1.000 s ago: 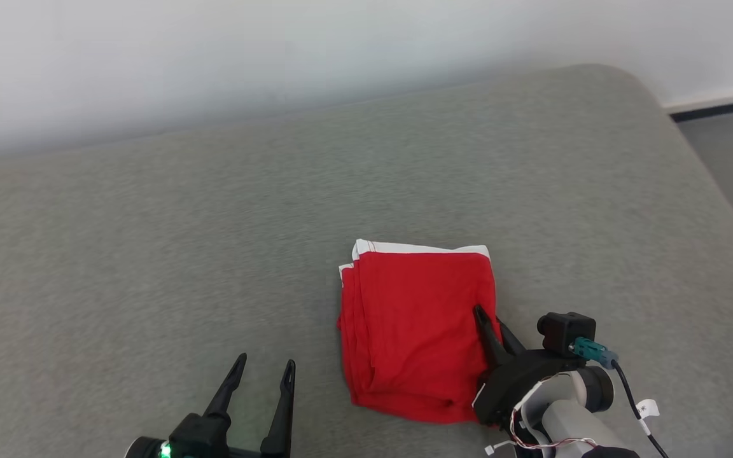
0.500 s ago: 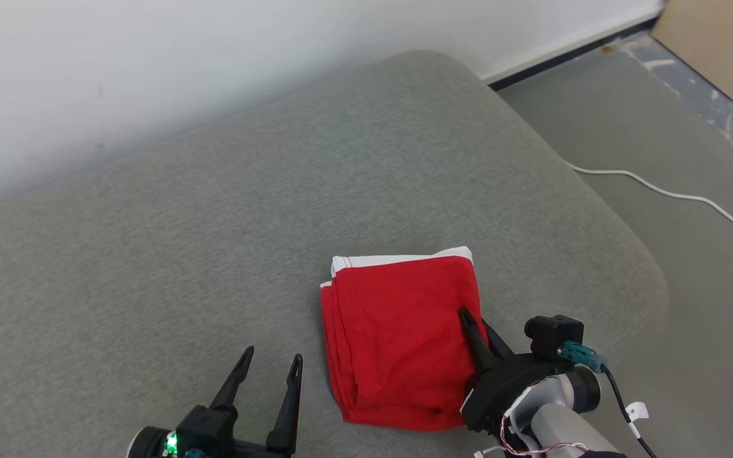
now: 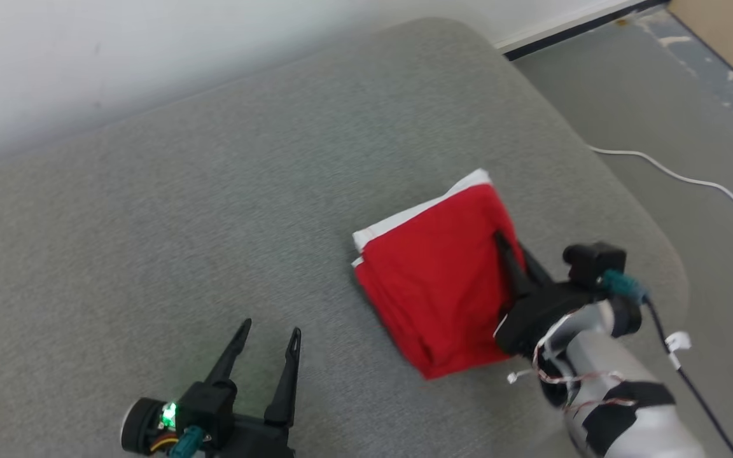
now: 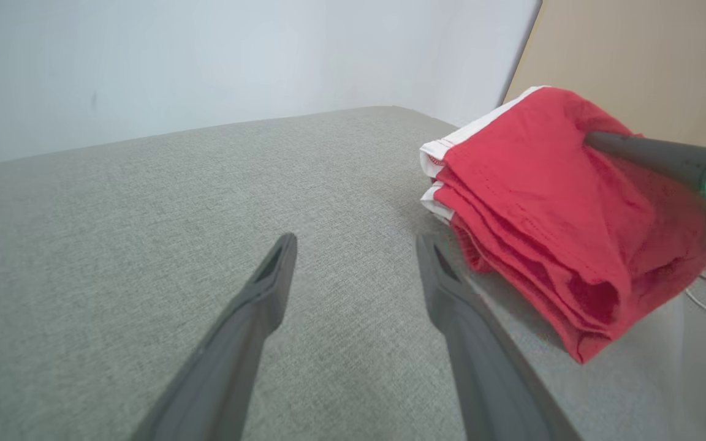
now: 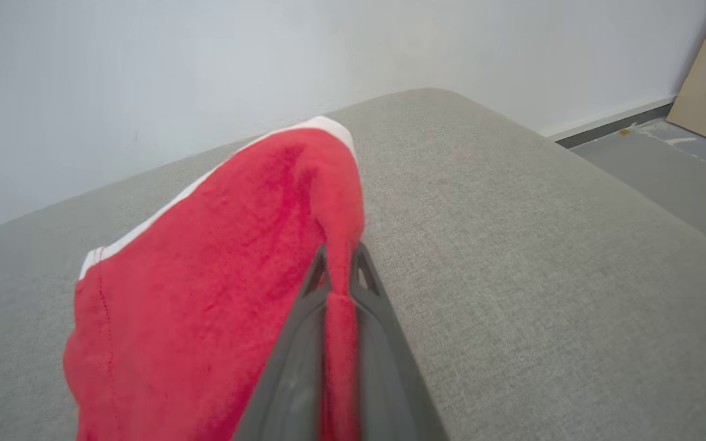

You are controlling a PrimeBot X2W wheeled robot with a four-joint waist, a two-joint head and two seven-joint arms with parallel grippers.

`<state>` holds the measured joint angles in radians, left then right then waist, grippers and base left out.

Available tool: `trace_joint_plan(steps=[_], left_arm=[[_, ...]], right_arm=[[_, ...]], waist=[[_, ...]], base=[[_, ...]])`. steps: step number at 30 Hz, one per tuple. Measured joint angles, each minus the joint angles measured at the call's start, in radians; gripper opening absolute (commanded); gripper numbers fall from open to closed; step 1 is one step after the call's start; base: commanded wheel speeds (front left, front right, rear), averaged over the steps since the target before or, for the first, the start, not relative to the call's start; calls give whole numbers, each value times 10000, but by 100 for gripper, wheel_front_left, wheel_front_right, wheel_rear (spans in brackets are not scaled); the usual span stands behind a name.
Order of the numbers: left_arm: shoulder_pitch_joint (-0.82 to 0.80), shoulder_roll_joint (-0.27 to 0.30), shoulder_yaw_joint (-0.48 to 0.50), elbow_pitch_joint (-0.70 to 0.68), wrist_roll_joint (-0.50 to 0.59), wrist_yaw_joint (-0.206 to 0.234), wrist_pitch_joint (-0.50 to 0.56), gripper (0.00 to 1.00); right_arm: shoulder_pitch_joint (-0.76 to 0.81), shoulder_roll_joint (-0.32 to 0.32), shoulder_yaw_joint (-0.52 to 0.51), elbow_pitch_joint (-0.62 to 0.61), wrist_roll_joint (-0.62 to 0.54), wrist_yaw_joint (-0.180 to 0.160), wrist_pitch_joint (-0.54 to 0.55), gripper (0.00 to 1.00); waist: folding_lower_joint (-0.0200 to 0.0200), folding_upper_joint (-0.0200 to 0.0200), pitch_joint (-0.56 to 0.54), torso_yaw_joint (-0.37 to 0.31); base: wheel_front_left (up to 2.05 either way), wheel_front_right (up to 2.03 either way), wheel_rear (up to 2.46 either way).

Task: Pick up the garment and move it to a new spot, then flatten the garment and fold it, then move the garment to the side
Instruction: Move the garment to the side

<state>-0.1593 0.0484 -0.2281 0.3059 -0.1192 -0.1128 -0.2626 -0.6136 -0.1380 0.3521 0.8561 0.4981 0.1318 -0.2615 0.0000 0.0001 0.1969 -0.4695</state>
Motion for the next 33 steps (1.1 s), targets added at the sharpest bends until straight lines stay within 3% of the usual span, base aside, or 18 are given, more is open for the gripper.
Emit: trace_joint_plan(steps=[11, 22, 28, 29, 30, 31, 33], left_arm=[[-842, 104, 186, -401, 688, -13, -2, 100], [-1090, 286, 669, -947, 884, 84, -4, 100], [-1234, 265, 706, -1058, 903, 75, -15, 100], [-1268, 263, 708, -1057, 911, 75, -15, 100], [-1284, 253, 708, -1057, 915, 75, -15, 100], [-1291, 242, 709, -1053, 915, 75, -19, 100], [-1318, 226, 708, -1026, 917, 79, -40, 100]], right_arm=[[-2098, -1333, -1360, 1392, -920, 0, 0, 0], [-3347, -3582, -4886, 3168, -3367, 0, 0, 0], [-3559, -3858, -6541, 2869, -4782, 0, 0, 0], [-3603, -3860, -6799, 2851, -5078, 0, 0, 21], [-3646, -3866, -7087, 2792, -5308, 0, 0, 73], [-3684, -3873, -7396, 2683, -5522, 0, 0, 100], [-3724, -3887, -7921, 2537, -6151, 0, 0, 100]], waist=[[2, 0, 1046, 1545], [2, 0, 2441, 2999], [2, 0, 2910, 3315], [1, 0, 2955, 3345], [1, -1, 2987, 3371], [1, 0, 3008, 3391], [1, -1, 3015, 3406]], base=[[0, 0, 0], [0, 0, 0], [0, 0, 0], [0, 0, 0], [0, 0, 0], [0, 0, 0], [0, 0, 0]])
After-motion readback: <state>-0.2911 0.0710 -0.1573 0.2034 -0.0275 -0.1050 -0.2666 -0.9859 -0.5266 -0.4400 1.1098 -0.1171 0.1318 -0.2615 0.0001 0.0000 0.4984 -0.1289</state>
